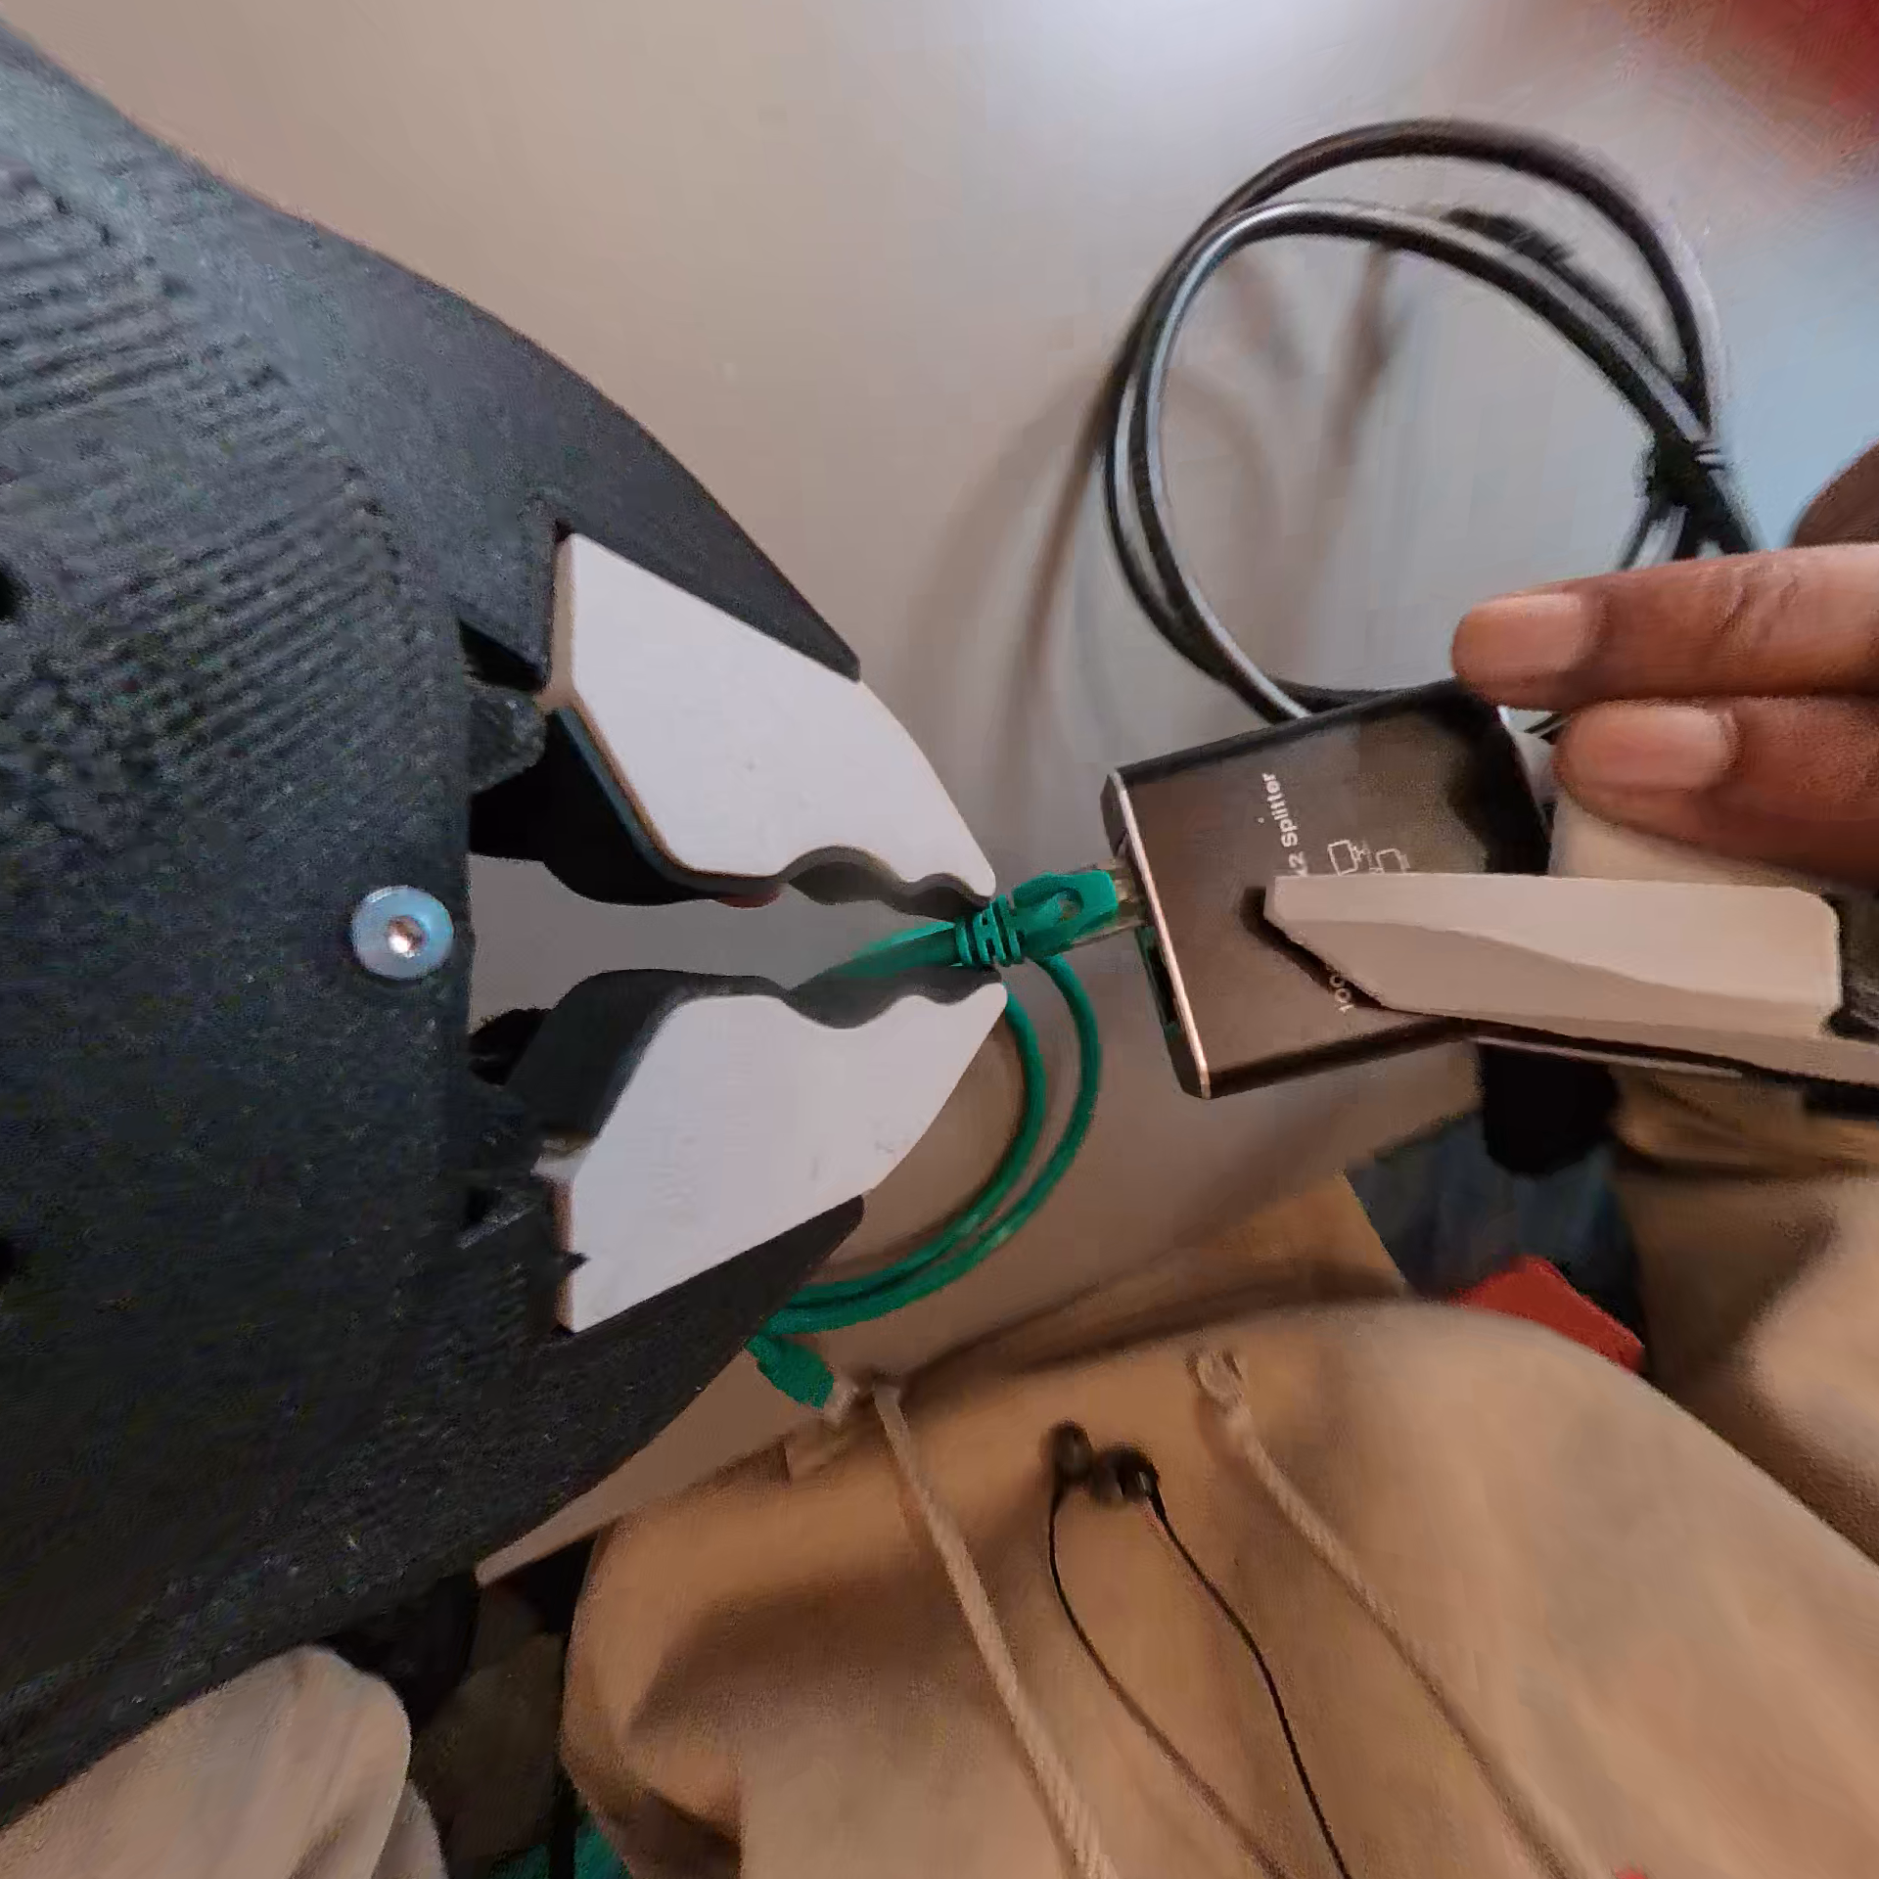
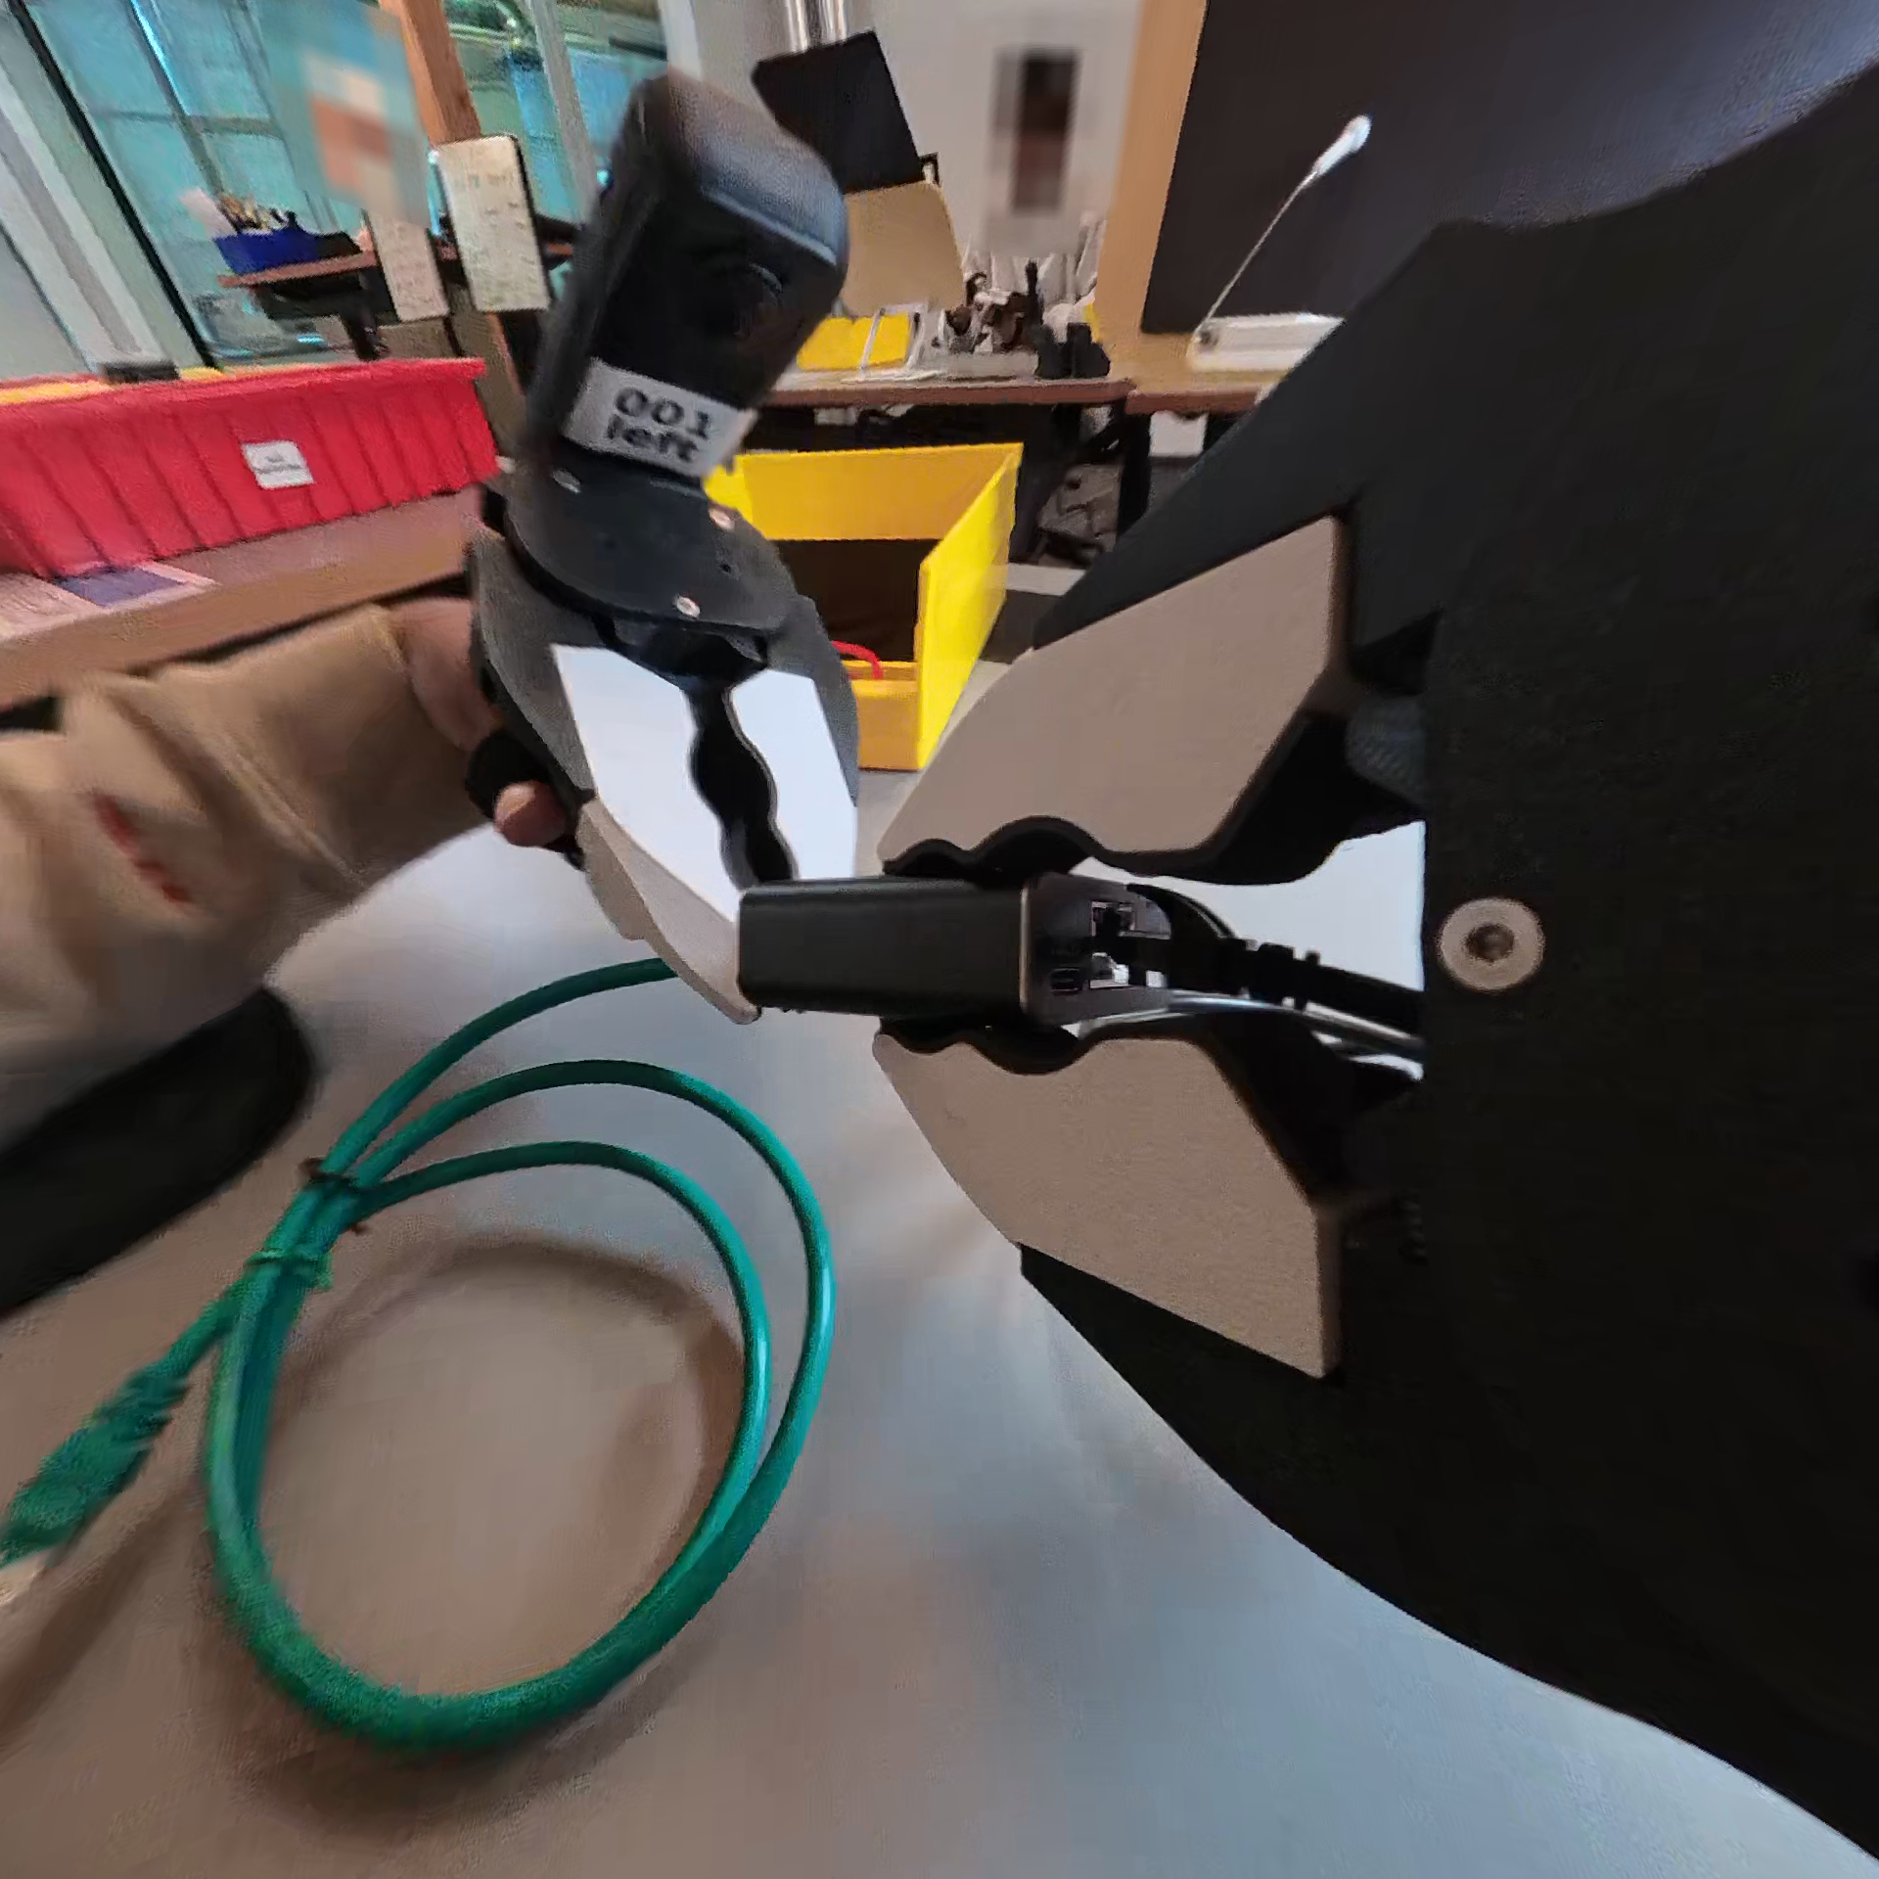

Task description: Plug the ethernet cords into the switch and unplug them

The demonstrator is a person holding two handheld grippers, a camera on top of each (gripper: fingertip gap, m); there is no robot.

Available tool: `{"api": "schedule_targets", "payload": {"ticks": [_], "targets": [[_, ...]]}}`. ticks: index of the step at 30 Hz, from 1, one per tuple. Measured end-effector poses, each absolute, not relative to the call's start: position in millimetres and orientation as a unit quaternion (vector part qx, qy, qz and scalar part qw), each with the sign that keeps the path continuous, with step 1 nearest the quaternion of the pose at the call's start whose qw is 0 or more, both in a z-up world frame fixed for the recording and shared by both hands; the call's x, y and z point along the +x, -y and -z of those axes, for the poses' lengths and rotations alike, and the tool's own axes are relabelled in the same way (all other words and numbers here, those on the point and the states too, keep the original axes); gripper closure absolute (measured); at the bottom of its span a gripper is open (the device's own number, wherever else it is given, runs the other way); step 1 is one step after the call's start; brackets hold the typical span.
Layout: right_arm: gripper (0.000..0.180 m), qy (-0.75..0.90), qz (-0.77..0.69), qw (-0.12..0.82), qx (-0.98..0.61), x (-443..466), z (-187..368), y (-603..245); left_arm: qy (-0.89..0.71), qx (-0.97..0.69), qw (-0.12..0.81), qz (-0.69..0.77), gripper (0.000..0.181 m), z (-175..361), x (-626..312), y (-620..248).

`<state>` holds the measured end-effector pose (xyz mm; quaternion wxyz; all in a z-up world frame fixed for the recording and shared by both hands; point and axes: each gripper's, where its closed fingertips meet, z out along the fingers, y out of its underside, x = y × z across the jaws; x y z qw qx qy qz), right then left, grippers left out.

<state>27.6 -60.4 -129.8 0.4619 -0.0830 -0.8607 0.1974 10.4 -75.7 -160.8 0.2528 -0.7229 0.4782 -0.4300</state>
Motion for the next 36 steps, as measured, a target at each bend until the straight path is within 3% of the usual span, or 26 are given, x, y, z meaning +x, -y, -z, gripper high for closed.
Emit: {"api": "schedule_targets", "payload": {"ticks": [9, 24, 36], "targets": [[0.154, 0.843, -0.306, 0.433, -0.089, 40.5, 98.9, 91.4, -0.501, -0.662, 0.260, 0.492, 0.172, 137.2, 27.5, 95.9], [0.154, 0.848, -0.053, 0.507, -0.146, 14.6, 124.4, 17.9, -0.428, -0.708, 0.309, 0.469, 0.170, 126.3, 9.2, 67.5], [0.154, 0.839, -0.073, 0.523, -0.129, 18.0, 117.6, 20.8, -0.454, -0.709, 0.355, 0.406, 0.165, 118.5, 18.4, 59.7]]}}
